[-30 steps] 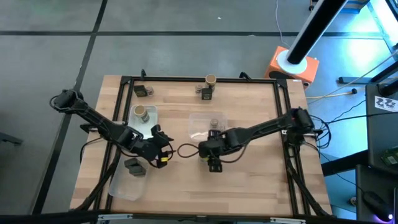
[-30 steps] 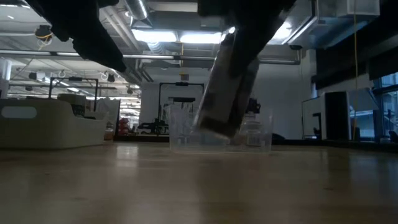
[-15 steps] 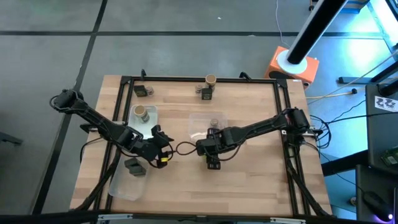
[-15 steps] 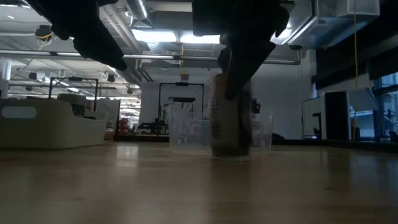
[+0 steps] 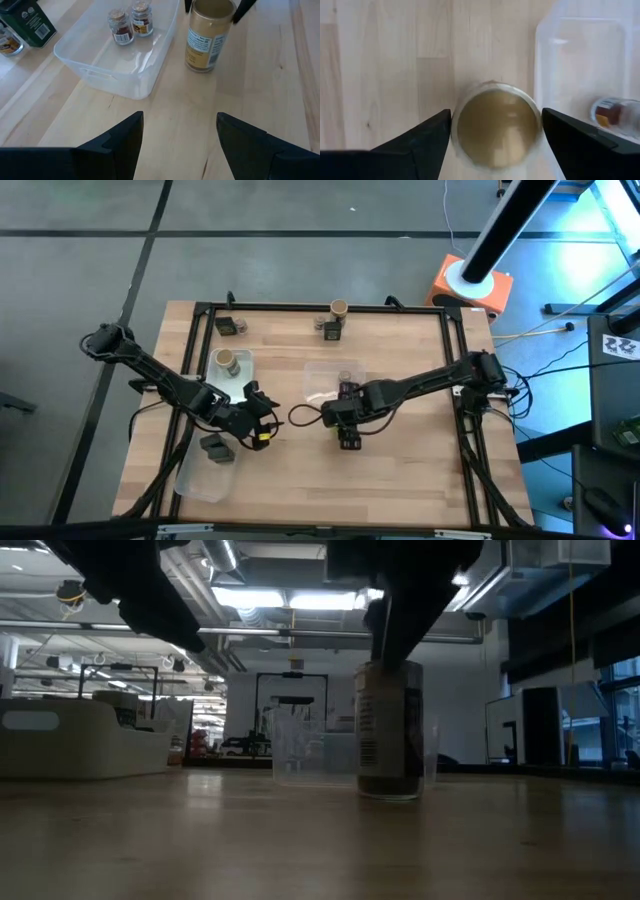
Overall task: Sort spices by type
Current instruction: Put the gold seasoning bottle into the white bin
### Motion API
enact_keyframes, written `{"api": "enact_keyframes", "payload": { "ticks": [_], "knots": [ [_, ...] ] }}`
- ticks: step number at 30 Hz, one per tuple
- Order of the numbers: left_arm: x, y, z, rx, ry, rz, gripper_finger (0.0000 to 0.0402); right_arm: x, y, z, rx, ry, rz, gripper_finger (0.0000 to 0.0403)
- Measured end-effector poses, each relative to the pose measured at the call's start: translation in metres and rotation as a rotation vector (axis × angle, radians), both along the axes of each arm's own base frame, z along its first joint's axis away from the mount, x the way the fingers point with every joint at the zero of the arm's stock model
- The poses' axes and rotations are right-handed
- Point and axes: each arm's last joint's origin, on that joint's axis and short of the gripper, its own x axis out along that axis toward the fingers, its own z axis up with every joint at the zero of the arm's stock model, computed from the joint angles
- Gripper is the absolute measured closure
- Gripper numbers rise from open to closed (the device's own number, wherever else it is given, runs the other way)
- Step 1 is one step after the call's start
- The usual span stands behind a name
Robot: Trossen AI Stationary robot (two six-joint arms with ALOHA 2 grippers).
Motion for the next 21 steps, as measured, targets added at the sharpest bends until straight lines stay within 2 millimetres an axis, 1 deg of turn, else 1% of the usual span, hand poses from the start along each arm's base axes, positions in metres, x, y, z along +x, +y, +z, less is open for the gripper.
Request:
{"api": "enact_keyframes", "payload": {
  "ticks": [6,10,15,18,21],
  "knots": [
    [0.001,0.0,0.001,-0.003,-0.009,-0.001,0.0167,-0.012,0.008,0.017,-0.037,-0.03,0.01,0.0093],
    [0.002,-0.001,0.003,-0.001,-0.03,-0.01,0.0167,-0.026,0.013,0.027,-0.056,-0.003,-0.007,0.0093],
    [0.006,-0.003,0.007,0.0,-0.075,-0.029,0.0167,-0.046,0.022,0.041,-0.137,-0.021,-0.02,0.0093],
    [0.009,-0.004,0.011,0.006,-0.118,-0.049,0.0167,-0.06,0.026,0.041,-0.144,-0.041,-0.028,0.0093],
    [0.012,-0.006,0.015,0.014,-0.166,-0.07,0.0167,-0.075,0.027,0.032,-0.121,-0.067,-0.055,0.0093]
  ]
}}
